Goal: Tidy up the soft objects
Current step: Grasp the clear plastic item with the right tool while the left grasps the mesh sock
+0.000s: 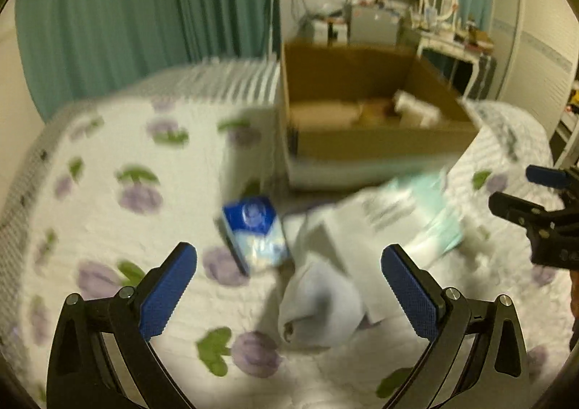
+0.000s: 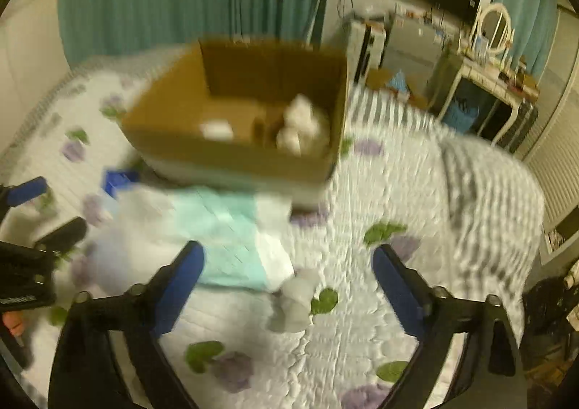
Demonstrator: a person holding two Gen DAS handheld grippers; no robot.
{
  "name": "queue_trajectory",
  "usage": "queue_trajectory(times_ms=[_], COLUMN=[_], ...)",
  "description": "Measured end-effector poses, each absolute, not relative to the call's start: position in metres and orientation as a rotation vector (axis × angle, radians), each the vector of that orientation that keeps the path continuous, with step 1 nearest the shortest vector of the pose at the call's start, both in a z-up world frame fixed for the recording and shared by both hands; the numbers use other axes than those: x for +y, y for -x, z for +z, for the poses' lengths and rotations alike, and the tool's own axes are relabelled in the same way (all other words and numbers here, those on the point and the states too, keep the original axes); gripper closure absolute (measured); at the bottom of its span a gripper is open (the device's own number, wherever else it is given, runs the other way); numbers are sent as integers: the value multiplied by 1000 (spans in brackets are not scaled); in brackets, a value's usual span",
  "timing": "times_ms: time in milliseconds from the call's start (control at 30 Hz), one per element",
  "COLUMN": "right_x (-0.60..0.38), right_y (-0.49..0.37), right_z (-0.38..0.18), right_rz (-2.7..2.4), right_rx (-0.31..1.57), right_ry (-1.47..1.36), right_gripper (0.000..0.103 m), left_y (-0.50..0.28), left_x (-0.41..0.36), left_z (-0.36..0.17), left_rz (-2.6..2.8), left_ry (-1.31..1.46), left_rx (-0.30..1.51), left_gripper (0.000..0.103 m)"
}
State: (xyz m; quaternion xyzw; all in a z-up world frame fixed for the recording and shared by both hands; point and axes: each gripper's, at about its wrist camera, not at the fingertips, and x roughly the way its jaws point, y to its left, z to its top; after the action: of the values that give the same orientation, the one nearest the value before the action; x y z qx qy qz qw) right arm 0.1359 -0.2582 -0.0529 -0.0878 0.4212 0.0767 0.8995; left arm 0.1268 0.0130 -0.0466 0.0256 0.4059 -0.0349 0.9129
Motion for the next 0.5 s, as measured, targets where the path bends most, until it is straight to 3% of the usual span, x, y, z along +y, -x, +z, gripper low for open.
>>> queue_trajectory(times_ms=[233, 333, 433, 500], right_x=[-274, -275, -276, -278], right_y=[-152, -151, -142, -136], right_z=[-128, -129, -124, -120], right_rz=[147, 159, 160, 155], right_rx=[1043, 1049, 1018, 1002], right_ry=[175, 175, 182, 177], right_gripper=[41, 71, 74, 74], left_y=[-119, -113, -107, -110], left_x=[19, 13, 8, 7], left_z=[-79, -82, -82, -86], left_rz=[-88, -105, -118, -120], left_ry=[-48, -75, -102, -110], left_rx=[929, 935, 936, 945], left_gripper=[1, 1, 1, 10])
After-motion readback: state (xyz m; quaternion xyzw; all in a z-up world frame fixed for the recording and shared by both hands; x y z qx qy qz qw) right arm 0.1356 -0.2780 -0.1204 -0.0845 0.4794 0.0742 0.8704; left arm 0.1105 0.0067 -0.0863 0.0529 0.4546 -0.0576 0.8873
